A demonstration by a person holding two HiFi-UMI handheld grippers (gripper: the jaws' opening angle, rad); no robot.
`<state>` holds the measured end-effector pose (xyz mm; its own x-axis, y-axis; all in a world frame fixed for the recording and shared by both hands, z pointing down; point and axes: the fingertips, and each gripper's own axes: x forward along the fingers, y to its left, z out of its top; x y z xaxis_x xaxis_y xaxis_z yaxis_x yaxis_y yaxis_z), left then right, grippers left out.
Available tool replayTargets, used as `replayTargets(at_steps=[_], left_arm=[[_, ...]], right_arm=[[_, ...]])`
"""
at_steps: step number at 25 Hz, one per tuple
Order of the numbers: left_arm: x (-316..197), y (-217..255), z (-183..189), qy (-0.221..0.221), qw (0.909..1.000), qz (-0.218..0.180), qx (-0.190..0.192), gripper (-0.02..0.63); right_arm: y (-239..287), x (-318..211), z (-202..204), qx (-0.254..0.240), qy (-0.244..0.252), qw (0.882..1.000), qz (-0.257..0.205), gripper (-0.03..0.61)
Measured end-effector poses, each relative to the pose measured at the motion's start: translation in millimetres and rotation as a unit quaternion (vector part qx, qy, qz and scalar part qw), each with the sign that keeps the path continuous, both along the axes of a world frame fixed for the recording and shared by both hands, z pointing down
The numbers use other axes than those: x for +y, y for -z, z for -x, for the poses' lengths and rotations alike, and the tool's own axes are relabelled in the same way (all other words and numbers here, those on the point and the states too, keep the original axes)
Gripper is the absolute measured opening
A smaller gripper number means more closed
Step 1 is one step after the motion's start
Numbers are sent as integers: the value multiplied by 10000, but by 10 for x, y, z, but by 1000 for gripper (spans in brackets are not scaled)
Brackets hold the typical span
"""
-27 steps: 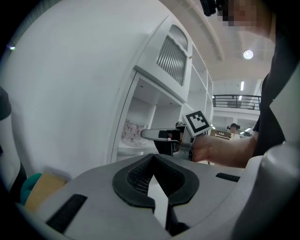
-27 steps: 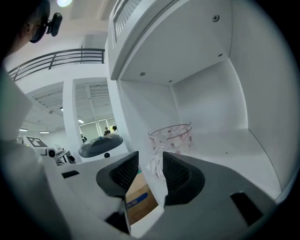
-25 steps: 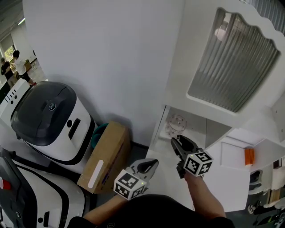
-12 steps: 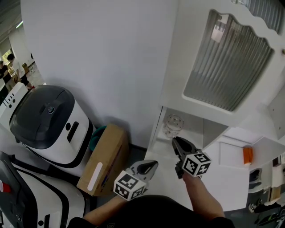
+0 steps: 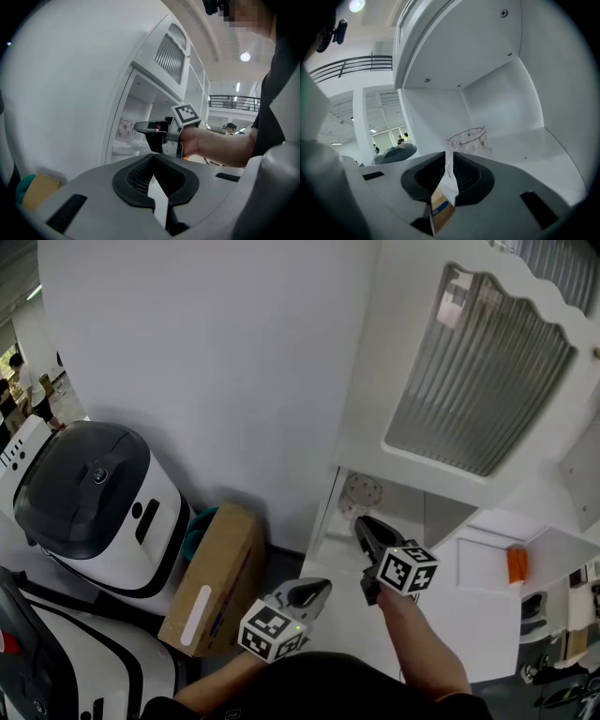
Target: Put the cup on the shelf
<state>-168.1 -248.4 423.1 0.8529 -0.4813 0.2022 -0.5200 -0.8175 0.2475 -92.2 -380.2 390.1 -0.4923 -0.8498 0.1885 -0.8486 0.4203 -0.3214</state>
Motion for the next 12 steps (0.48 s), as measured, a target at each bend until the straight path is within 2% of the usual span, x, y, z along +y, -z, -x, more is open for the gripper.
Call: replayTargets(at_steps=[7,12], left_arm=[[12,29,-48,-135,9999,-33,55,3],[38,46,-16,-104,9999,-47,58,3]], right_arm=[[82,-102,-44,-1,-114,9999,-6,54],[29,10,-55,20,-154,9999,66,54]])
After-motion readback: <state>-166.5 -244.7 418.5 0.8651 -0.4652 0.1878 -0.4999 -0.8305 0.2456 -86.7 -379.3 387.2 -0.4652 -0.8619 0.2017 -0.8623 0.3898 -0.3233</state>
